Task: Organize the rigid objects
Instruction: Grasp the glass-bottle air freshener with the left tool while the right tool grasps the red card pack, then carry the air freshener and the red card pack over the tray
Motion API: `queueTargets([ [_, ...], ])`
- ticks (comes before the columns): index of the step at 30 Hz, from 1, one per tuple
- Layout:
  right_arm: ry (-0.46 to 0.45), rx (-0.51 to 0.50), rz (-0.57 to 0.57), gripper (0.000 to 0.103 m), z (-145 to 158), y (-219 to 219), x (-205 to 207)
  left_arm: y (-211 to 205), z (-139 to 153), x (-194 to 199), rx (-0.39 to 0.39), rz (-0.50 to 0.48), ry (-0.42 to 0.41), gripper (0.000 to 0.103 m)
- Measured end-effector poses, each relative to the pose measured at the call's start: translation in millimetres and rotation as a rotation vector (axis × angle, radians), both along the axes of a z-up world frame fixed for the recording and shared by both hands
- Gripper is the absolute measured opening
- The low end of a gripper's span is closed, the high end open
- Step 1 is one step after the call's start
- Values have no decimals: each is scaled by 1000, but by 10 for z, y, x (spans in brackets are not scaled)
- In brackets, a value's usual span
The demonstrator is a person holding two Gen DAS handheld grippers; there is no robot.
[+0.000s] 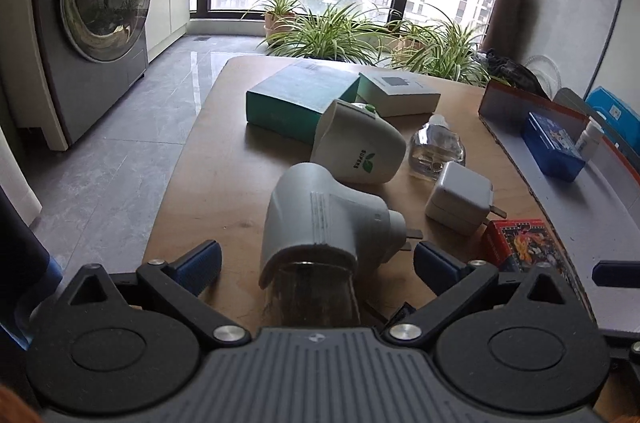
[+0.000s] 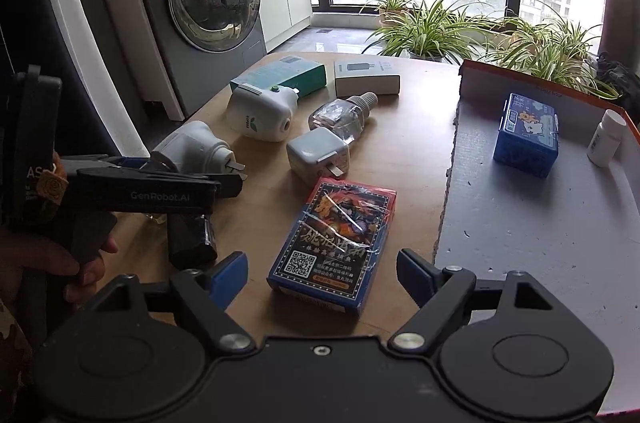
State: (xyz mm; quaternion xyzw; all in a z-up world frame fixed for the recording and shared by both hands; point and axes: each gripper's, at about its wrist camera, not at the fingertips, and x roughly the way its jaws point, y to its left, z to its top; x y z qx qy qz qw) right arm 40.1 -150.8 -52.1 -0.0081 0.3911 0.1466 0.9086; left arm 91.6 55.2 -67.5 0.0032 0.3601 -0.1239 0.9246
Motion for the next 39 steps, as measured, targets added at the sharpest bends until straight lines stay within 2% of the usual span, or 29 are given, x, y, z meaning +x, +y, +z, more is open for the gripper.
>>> queueTargets([
  [1, 0, 0, -2, 96, -2, -5, 3, -33, -18, -22, 29, -9, -12, 103],
  [3, 6, 9, -11, 96, -9, -22, 14, -43, -22, -51, 44, 1, -40, 84],
  [5, 12, 12, -16, 96, -20, -33, 28, 21, 7, -44, 1, 15, -45, 68],
  [8, 19, 8, -19, 96, -42, -32, 44, 104, 25, -33, -61, 37, -35, 68],
  [13, 28, 13, -25, 96, -79, -32, 72, 94, 57, -84, -76, 55, -44, 68],
  [21, 72, 44, -68, 96, -163, -39, 250, 126, 256, -223, -136, 81, -112, 67],
  [22, 77, 41, -73, 96, -174, -26, 273, 126, 278, -247, -143, 84, -120, 61],
  [24, 70, 22, -76, 96, -181, 37, 315, 124, 312, -276, -163, 84, -123, 59],
  [25, 66, 13, -71, 92, -185, 65, 329, 114, 318, -290, -169, 80, -124, 59],
  [26, 52, -10, -79, 83, -185, 95, 335, 100, 317, -301, -166, 74, -126, 59],
  [28, 43, -28, -101, 74, -165, 126, 346, 57, 296, -306, -151, 71, -130, 59],
  [35, 13, -20, -121, 71, -39, 31, 221, 38, 342, -372, -178, 72, -143, 59],
  [39, -39, -6, -126, 71, 124, -38, 113, -16, 441, -466, -187, 58, -170, 59],
])
